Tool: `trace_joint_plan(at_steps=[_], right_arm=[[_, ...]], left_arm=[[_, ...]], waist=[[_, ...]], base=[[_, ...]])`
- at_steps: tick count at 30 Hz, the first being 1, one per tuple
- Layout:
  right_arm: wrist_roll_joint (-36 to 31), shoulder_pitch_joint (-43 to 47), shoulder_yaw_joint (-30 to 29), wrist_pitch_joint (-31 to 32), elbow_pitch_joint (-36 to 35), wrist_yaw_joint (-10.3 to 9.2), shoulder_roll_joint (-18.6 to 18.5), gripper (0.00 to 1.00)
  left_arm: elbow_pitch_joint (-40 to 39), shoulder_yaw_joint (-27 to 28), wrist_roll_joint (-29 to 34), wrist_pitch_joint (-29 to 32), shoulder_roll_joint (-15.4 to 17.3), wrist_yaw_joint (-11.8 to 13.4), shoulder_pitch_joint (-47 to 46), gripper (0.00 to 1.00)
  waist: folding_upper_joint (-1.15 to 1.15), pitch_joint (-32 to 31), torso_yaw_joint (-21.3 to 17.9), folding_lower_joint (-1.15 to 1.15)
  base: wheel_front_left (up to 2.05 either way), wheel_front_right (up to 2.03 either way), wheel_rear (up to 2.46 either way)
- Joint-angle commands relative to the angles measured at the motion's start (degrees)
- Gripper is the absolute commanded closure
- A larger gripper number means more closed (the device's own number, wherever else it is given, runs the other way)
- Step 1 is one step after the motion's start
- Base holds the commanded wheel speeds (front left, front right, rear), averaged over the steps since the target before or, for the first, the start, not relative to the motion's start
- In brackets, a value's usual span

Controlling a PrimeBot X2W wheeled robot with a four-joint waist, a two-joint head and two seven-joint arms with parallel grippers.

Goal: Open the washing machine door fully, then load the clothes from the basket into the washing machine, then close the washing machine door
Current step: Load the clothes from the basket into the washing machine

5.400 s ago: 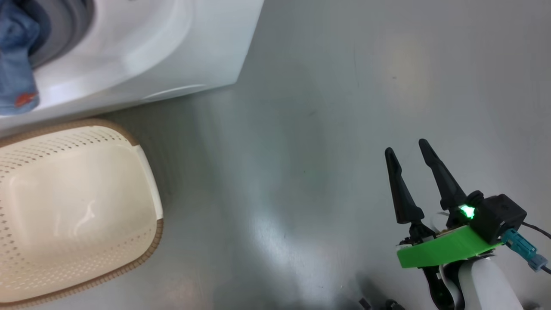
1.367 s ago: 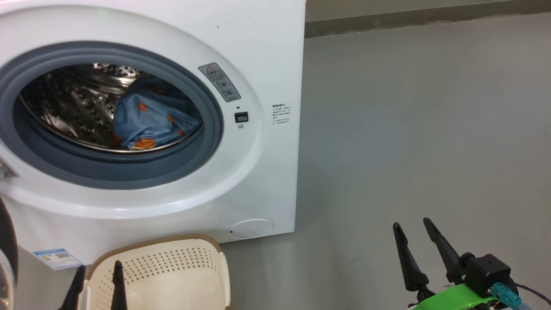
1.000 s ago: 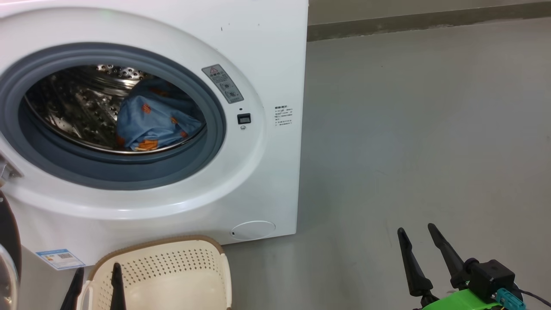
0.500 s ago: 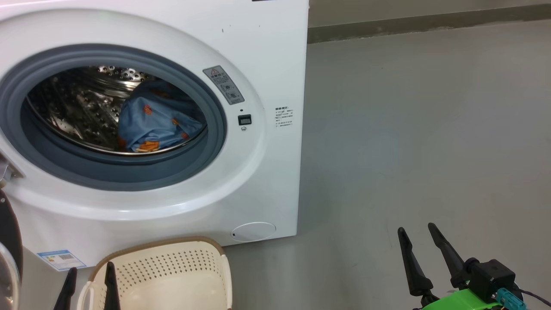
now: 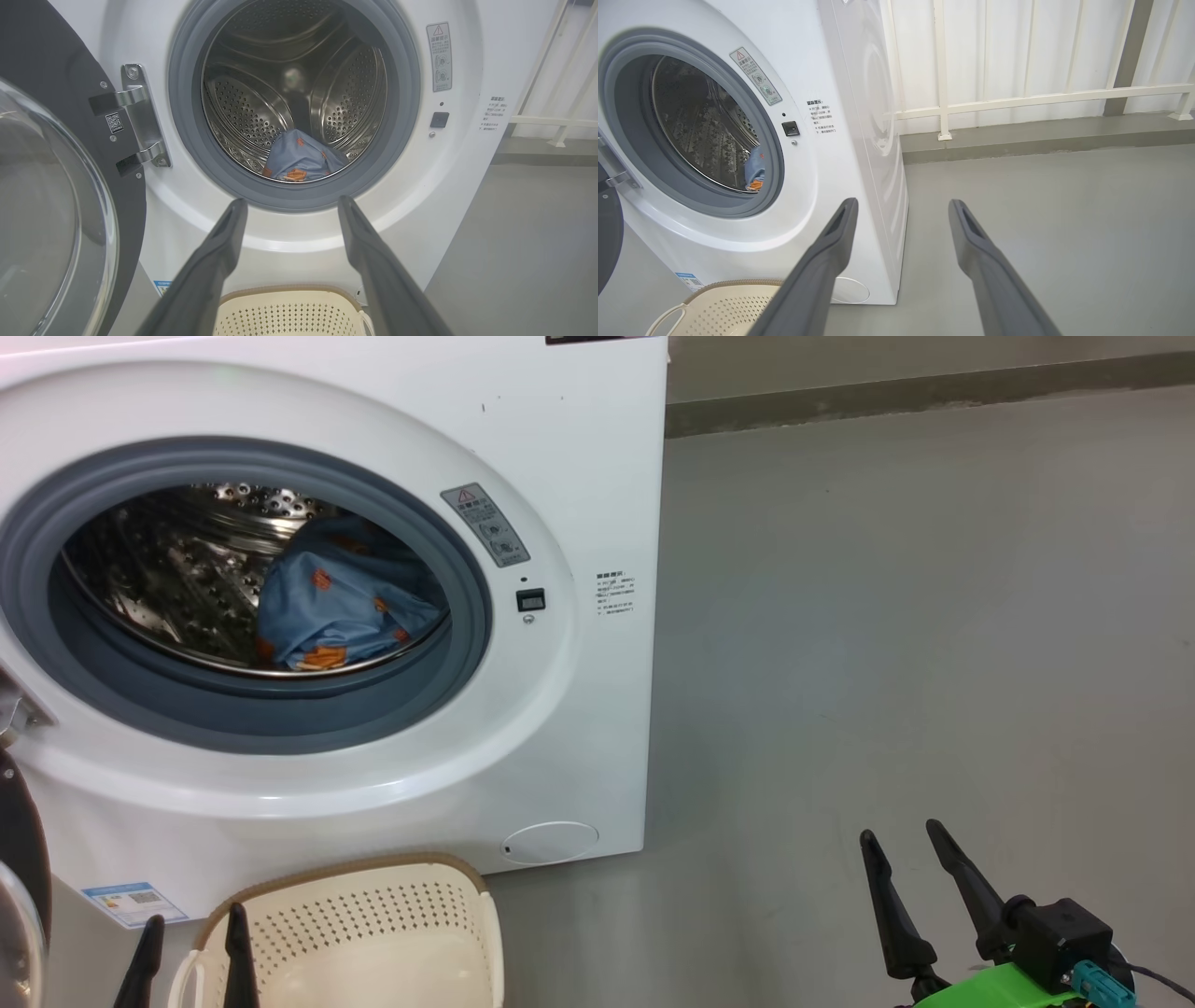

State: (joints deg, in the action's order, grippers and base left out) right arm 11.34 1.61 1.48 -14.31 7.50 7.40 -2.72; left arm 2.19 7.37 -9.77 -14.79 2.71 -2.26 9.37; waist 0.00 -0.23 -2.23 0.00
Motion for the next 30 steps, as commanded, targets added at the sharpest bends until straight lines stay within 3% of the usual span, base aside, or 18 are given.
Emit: trace_joint_plan(at_steps=[1, 30], right_arm=[[-0.17, -1.09, 1.64, -0.69, -1.38, 0.09, -0.16, 0.0], [0.02, -1.37, 1.87, -0.69, -0.89, 0.09, -0.16, 0.0]], left_arm=[[-1.36, 2.0, 1.18, -0.21, 0.24, 0.08, -2.05, 0.0], [-0.98, 3.01, 1.57, -0.21, 0.19, -1.17, -3.26, 0.0]], waist=[[0.0, -0.03, 0.05, 0.0], [0.0, 0.07, 0.07, 0.0]], base=[[0.0, 0.0, 0.0], [0.0, 0.0, 0.0]])
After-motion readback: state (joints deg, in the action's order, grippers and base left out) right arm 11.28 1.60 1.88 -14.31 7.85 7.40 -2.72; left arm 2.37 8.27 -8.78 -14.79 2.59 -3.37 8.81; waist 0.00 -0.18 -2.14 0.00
